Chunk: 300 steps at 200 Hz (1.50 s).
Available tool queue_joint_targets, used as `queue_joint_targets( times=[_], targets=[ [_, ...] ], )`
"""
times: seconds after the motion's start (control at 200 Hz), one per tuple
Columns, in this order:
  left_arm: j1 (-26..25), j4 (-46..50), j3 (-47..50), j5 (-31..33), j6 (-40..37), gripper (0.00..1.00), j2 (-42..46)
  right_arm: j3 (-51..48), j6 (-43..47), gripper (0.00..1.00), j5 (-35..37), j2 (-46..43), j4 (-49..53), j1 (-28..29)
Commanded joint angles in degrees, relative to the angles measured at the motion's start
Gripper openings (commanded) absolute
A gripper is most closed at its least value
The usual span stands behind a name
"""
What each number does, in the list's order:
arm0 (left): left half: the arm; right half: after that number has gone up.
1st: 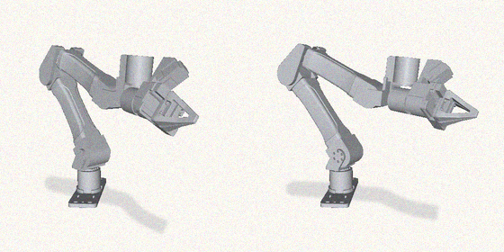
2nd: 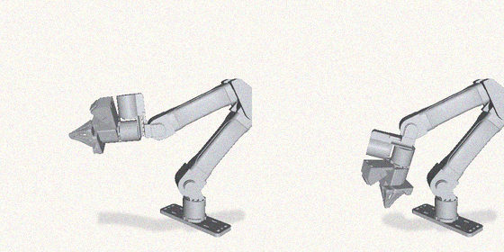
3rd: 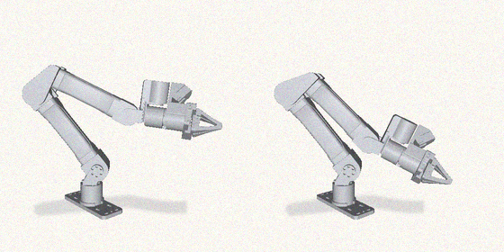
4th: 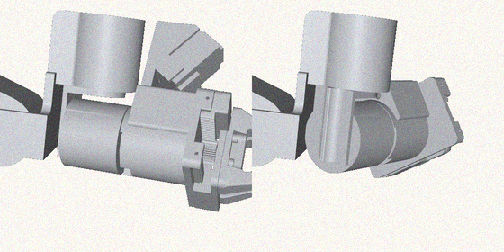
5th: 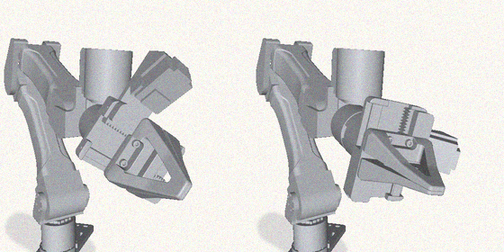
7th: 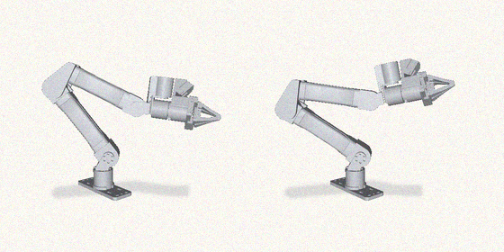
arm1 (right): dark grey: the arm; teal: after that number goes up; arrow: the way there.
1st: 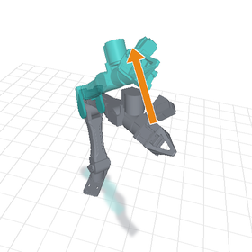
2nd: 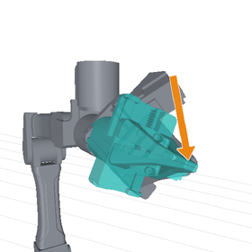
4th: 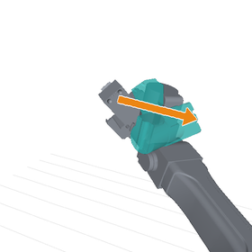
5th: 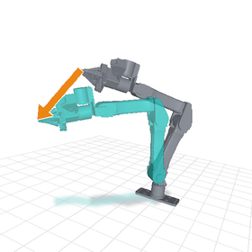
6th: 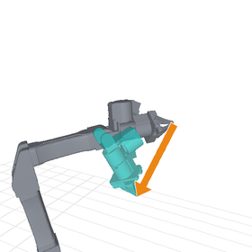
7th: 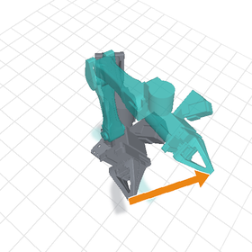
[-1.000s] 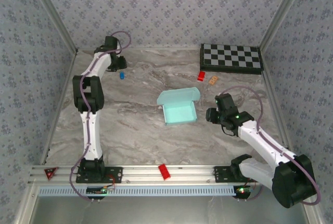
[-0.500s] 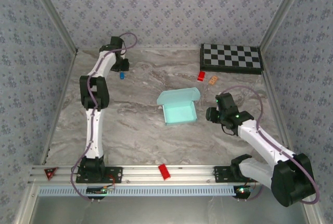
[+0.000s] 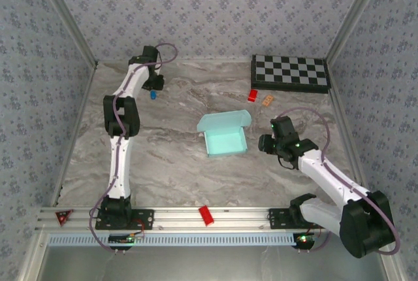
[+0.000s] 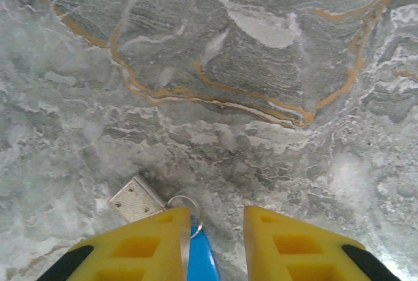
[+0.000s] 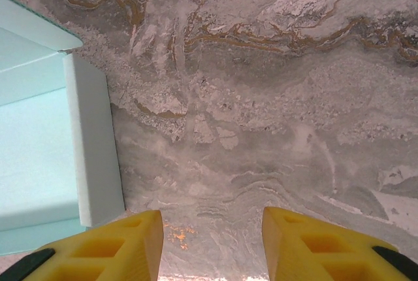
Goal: Fold the paper box
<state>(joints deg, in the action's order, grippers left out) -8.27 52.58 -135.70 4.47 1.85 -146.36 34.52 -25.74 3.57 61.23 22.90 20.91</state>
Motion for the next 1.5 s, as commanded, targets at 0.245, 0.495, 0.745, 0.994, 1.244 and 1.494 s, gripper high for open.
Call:
queue_joint_targets(
  times=[0.245, 0.495, 0.745, 0.994, 1.244, 1.494],
  targets=[
    [-0.73, 1.92, -2.31, 3.31, -2.53, 0.27, -2.29, 0.19, -0.84, 0.45, -1.1, 1.43, -0.22, -0.37],
    [-0.69, 2.18, -3.26, 3.79, -3.32, 0.26, -3.4, 0.18, -0.89, 0.45, -1.04, 1.52, 0.3, -0.35],
    [-0.71, 2.03, -3.35, 4.76, -3.46, 0.21, -3.66, 0.37, -0.89, 0.45, -1.48, 1.87, 0.3, -0.35],
    [-0.7, 2.71, -3.2, 4.76, -3.22, 0.16, -3.58, 0.29, -0.91, 0.45, -1.85, 2.03, 0.48, -0.39],
    [-1.04, 3.38, -2.69, 4.59, -2.91, 0.01, -3.07, 0.22, -0.99, 0.46, -1.94, 1.7, 0.99, -0.42],
    [-1.96, 1.28, 4.34, 4.0, -0.99, 0.0, 4.52, 0.24, -1.02, 0.46, -1.95, 0.91, 1.29, -0.35]
  ],
)
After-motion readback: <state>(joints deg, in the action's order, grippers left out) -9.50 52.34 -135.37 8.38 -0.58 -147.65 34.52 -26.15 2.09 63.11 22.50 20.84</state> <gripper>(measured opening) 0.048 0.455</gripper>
